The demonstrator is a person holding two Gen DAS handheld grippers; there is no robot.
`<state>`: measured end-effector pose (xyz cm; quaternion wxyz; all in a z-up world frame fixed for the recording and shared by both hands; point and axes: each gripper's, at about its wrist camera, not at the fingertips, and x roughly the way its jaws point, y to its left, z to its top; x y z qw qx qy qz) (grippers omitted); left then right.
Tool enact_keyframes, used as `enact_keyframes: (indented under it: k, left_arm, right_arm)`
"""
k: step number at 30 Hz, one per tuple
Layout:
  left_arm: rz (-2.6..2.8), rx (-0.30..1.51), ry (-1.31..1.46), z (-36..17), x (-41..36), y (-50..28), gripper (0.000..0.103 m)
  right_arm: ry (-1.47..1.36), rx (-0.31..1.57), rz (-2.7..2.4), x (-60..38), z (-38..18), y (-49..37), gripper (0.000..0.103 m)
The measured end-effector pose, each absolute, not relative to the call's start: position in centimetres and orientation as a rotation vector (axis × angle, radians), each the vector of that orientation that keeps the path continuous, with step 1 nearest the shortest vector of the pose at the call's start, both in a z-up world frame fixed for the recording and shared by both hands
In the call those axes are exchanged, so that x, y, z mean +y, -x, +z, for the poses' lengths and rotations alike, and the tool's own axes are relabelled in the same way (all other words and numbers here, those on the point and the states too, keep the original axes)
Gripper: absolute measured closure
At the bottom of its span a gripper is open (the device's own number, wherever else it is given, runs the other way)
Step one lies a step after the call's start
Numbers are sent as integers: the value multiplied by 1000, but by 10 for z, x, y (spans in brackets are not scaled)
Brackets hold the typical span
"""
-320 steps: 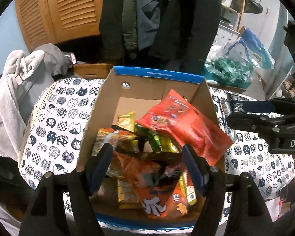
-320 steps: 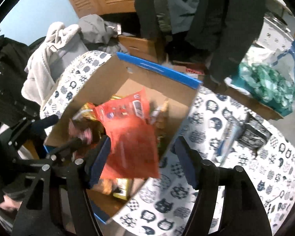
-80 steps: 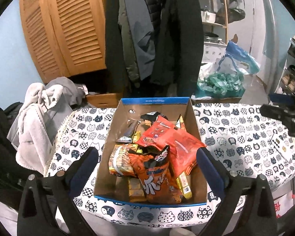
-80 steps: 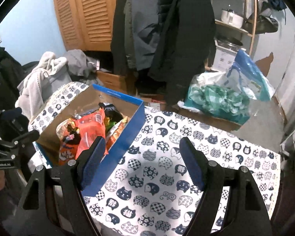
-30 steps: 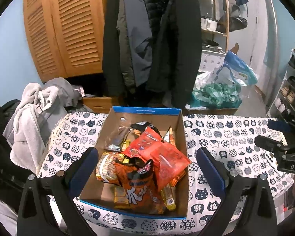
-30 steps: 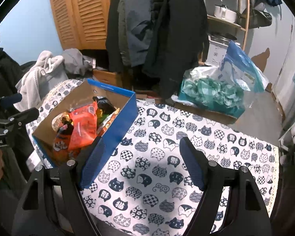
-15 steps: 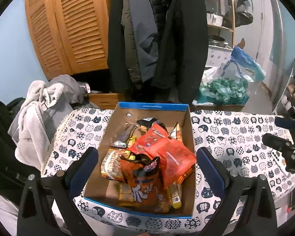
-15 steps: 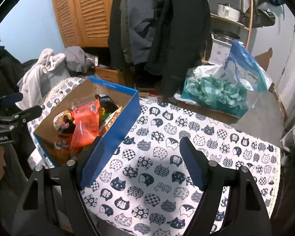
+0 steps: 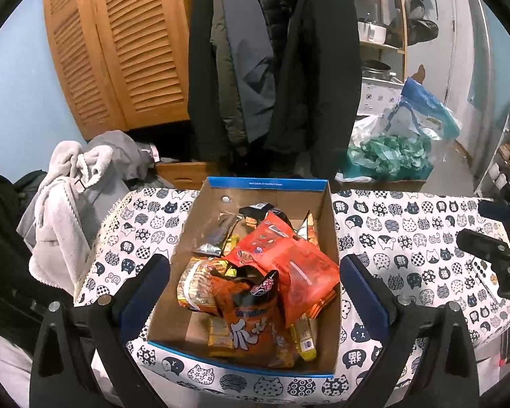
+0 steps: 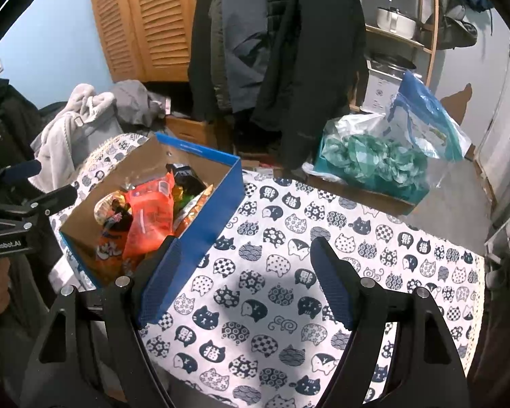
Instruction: Organize snacks
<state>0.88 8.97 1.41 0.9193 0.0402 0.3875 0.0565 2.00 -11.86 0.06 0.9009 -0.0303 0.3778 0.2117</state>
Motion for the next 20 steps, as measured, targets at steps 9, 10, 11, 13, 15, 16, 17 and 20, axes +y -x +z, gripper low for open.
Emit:
enact_keyframes:
  k: [9, 10, 11, 13, 15, 16, 17, 20]
  left_arm:
    - [111, 797, -78, 14, 91, -9, 2]
    - [110, 795, -77, 14, 90, -9, 2]
    - [110, 793, -73, 14, 91, -8, 2]
    - [112, 791, -73, 13, 91, -8, 2]
    - [115, 793, -69, 13, 91, -7, 2]
    - [110, 794, -69, 13, 91, -7, 2]
    - [109, 795, -66, 13, 91, -7, 2]
    - [111, 796, -69, 13, 91, -8, 2]
  right_arm:
    - [64, 783, 439, -118, 1, -20, 26]
    - [63, 783, 440, -118, 1, -20, 26]
    - [63, 784, 440, -118, 1, -20, 26]
    - [63, 783, 440, -118, 1, -20, 26]
    - [65, 784, 440, -118, 1, -20, 26]
    - [63, 783, 439, -118, 1, -20, 26]
    - [63, 784, 441, -119, 1, -20, 26]
    - [64, 783, 441, -119, 1, -20, 26]
